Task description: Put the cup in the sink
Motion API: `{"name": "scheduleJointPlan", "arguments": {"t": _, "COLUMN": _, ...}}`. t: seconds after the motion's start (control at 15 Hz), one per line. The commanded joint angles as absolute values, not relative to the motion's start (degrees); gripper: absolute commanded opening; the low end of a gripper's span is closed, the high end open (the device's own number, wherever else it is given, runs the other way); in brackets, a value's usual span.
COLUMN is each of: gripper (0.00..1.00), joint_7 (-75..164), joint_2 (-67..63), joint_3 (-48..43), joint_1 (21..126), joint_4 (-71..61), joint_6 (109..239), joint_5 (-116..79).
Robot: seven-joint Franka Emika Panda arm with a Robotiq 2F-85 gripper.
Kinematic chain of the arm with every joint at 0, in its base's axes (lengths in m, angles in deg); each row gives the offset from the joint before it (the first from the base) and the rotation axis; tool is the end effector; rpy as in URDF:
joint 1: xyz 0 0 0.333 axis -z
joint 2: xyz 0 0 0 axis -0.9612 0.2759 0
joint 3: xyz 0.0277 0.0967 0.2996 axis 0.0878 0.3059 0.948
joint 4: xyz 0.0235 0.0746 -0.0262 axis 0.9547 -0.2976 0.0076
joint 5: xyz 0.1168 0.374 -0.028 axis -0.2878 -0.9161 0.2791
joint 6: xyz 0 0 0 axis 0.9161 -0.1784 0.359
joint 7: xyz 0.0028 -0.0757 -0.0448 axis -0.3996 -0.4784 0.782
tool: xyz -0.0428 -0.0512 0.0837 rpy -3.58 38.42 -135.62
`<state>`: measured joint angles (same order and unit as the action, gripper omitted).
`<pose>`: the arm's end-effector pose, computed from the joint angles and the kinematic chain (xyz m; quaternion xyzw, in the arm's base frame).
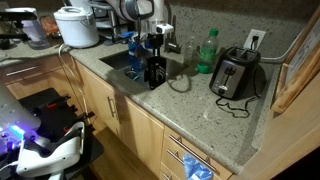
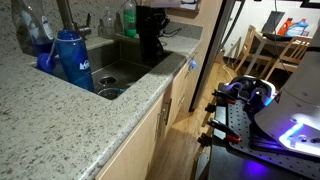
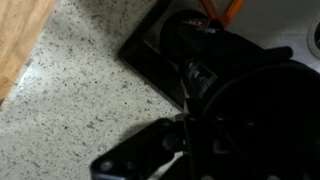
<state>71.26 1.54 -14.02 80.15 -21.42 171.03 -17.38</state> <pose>0.5873 -0.2236 0.3269 0.9056 -0.4171 0.0321 0.0704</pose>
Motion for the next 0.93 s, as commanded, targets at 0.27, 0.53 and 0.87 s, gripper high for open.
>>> {"name": "scheduleJointPlan", "arguments": {"t": 0.27, "gripper": 0.02, "joint_7": 71.7, "joint_2": 3.4, "joint_3": -13.3, "joint_1": 77.6, "joint_4": -22.2, "joint_6": 176.8, "joint_5": -16.5}}
{"name": "scheduleJointPlan", "arguments": {"t": 0.53, "gripper": 0.02, "joint_7": 70.1, "joint_2": 4.7, "joint_3": -12.3, "joint_1": 77.9, "joint_4": -21.5, "joint_6": 177.3, "joint_5": -18.5}}
{"name": "scheduleJointPlan", "arguments": {"t": 0.87, "gripper": 0.02, "joint_7": 67.6, "joint_2": 6.9, "joint_3": -10.8, "joint_1": 79.2, "joint_4": -19.8, "joint_6": 177.9, "joint_5": -23.4}}
